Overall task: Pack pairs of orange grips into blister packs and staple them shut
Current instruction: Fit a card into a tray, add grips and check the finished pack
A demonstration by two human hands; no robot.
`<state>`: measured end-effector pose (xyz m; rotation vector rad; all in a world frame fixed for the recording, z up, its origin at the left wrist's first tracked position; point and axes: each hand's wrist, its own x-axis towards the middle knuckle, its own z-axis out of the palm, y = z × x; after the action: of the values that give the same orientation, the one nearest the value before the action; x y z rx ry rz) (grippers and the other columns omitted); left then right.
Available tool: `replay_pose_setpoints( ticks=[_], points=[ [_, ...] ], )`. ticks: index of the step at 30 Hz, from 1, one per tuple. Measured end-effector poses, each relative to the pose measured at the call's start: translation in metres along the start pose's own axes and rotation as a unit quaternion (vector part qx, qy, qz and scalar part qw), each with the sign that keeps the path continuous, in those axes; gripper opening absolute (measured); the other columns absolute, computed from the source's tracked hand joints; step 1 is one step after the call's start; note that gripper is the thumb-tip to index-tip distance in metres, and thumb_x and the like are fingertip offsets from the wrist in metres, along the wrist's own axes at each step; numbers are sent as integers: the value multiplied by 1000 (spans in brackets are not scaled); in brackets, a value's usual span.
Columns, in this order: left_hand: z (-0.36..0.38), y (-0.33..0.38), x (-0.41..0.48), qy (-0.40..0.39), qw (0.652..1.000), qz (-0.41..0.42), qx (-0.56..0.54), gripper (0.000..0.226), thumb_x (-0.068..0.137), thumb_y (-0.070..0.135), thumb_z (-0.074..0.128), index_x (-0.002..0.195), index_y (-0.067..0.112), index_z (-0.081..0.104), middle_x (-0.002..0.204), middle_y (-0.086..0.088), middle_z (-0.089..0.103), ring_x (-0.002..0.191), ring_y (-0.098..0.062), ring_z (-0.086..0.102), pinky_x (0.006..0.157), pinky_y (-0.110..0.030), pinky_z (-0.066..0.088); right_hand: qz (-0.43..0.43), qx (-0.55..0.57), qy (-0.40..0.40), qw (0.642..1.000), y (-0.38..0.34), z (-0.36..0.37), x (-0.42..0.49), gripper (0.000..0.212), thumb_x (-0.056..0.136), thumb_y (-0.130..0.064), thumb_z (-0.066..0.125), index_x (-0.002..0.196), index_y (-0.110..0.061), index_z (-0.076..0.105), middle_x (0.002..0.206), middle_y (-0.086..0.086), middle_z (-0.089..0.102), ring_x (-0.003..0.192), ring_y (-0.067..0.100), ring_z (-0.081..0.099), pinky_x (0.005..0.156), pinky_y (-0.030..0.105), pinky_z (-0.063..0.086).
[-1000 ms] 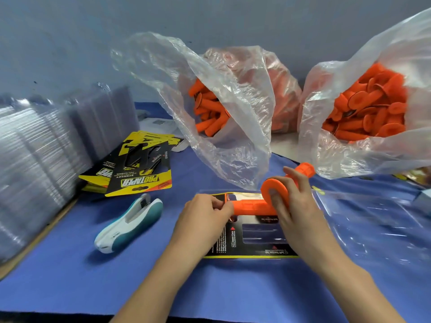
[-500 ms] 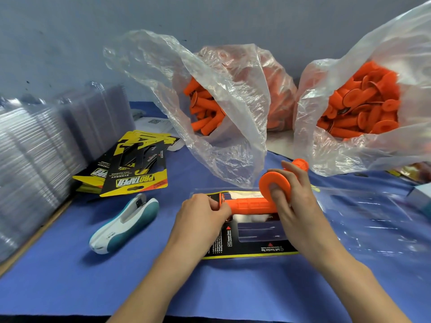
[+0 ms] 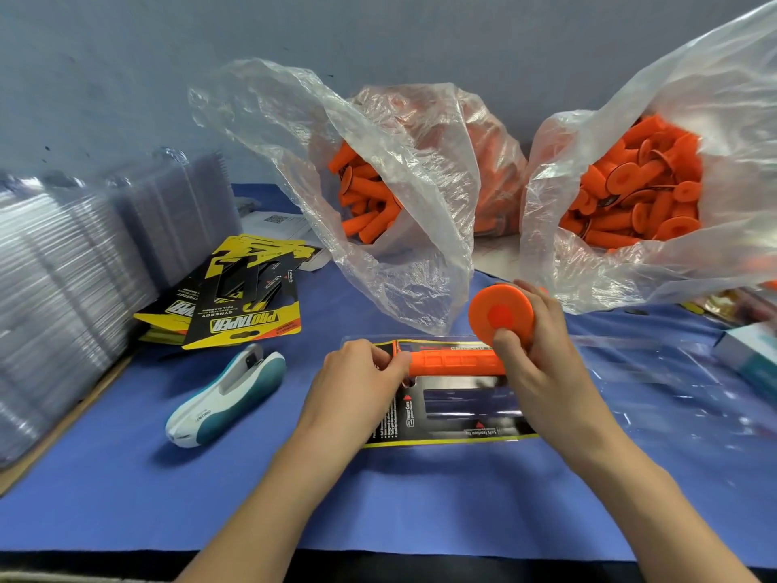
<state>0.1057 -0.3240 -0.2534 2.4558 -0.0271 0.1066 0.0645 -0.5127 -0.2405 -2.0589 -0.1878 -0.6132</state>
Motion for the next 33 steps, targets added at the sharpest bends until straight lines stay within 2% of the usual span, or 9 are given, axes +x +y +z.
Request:
replay_pose_setpoints(
  ticks=[4,7,11,16,22,26,29,31,33],
  points=[
    [-13,12,-7,114,985,99,-78,23,92,54,53,102,34,56,84,10,61,83,-13,60,70,-32,44,-34,-52,23,998,-3,-3,-1,51,95,-42,53,142,-23,44,138,-9,32,114,-6,50,102,17,42],
    [-24,29,-17,53,949,214,-223,28,92,56,56,117,42,54,102,16,61,90,-2,62,72,-12,46,-47,-52,26,997,-8,-5,-5,71,84,-53,58,147,-27,38,136,-17,31,106,-4,59,95,10,45],
    [-22,42,-25,-73,922,248,-286,43,90,51,64,129,46,48,125,18,56,107,-4,63,87,-26,55,-68,-73,30,995,-17,-3,-8,74,81,-59,53,148,-31,36,139,-14,33,102,6,61,88,31,56],
    [-21,48,-22,-79,892,231,-381,46,85,33,73,122,43,48,119,17,63,111,-7,63,91,-32,54,-93,-30,34,995,-23,-1,-7,63,87,-32,69,144,-29,42,140,-8,35,105,13,65,87,41,57],
    [-27,66,-25,78,909,316,-261,58,83,38,72,132,47,42,122,18,58,109,-7,59,86,-13,45,-89,-49,53,993,-29,-13,0,32,88,-47,57,119,-44,51,108,-23,61,83,-3,67,68,36,56],
    [-23,72,-28,51,895,373,-239,60,91,36,69,141,44,36,129,18,59,125,-6,52,94,-8,37,-32,153,69,985,-30,-23,-2,57,80,-33,70,130,-44,43,109,-13,70,90,13,72,77,35,58],
    [-18,67,-28,31,898,393,-196,50,97,33,59,143,35,40,133,19,56,126,-6,52,99,-19,42,-13,207,59,977,-30,-31,-3,56,89,-11,69,134,-37,47,104,0,73,91,21,73,82,42,58],
    [-14,61,-27,36,906,398,-138,46,96,29,58,140,30,45,131,16,56,122,-7,53,100,-35,44,11,255,72,964,-28,-35,-4,48,93,-5,64,133,-27,50,93,2,74,86,22,73,79,36,59],
    [-13,57,-26,26,918,375,-128,45,94,31,58,137,34,46,125,17,57,116,-10,55,97,-35,44,26,282,71,956,-24,-40,-5,41,94,-6,63,130,-23,51,87,5,73,85,22,74,76,26,57]
  ],
)
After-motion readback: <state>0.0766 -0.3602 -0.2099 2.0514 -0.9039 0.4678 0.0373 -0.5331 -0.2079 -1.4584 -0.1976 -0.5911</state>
